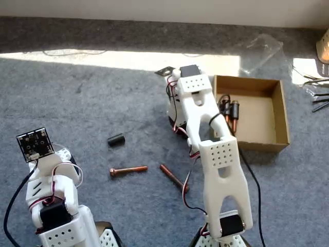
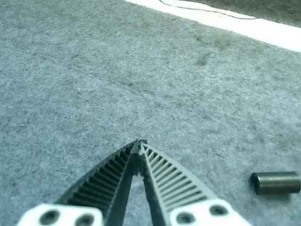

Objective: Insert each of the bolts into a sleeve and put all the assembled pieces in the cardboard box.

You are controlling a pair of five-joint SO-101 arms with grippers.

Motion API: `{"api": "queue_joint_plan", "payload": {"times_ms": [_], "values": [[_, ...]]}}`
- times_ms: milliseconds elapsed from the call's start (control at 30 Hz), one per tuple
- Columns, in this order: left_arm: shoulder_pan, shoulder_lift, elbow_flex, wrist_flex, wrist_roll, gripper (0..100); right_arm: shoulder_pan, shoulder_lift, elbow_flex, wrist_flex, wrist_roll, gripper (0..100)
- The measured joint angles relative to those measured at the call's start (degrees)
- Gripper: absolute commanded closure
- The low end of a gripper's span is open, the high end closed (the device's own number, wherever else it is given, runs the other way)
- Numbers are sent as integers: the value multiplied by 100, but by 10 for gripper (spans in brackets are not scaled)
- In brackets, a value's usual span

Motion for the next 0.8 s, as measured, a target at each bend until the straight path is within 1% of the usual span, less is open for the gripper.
{"api": "queue_joint_plan", "payload": {"times_ms": [233,500,800], "values": [[0,0,0,0,0,979,44,-290,-35,0,0,994],[0,0,0,0,0,979,185,-1415,-26,0,-9,994],[0,0,0,0,0,979,211,-2057,554,0,-9,994]]}}
